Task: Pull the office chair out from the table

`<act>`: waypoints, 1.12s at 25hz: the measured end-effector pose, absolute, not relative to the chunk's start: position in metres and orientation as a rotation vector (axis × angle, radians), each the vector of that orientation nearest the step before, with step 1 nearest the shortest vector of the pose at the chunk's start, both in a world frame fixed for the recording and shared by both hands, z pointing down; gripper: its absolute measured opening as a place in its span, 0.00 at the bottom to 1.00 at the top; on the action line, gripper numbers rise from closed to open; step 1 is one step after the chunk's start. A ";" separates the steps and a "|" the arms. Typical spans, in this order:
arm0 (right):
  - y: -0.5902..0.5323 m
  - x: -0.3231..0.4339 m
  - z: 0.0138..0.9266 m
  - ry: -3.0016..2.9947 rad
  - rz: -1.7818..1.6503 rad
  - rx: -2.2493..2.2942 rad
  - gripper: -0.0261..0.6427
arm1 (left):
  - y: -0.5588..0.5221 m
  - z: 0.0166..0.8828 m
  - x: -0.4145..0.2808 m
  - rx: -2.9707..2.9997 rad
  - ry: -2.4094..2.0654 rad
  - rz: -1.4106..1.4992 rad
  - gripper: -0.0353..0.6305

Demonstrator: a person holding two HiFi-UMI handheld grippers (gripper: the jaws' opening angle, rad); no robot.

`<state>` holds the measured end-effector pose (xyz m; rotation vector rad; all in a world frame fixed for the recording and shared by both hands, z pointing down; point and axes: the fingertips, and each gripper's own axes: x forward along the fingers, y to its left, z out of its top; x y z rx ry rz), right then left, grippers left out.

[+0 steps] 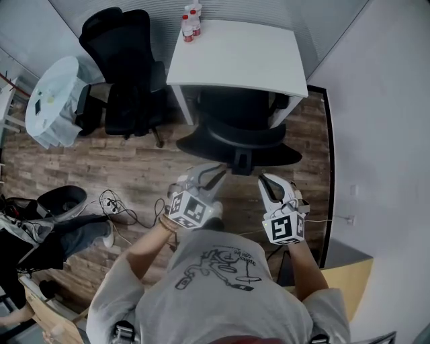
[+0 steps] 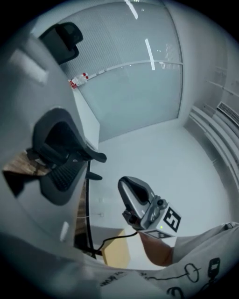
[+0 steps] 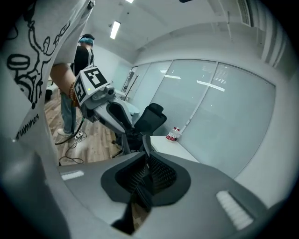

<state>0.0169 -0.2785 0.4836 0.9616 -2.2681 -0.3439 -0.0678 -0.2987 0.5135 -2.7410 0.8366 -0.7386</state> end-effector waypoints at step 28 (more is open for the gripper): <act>-0.348 0.052 0.673 -1.770 -0.470 0.506 0.33 | -0.364 0.675 -0.073 -2.240 0.358 -1.382 0.33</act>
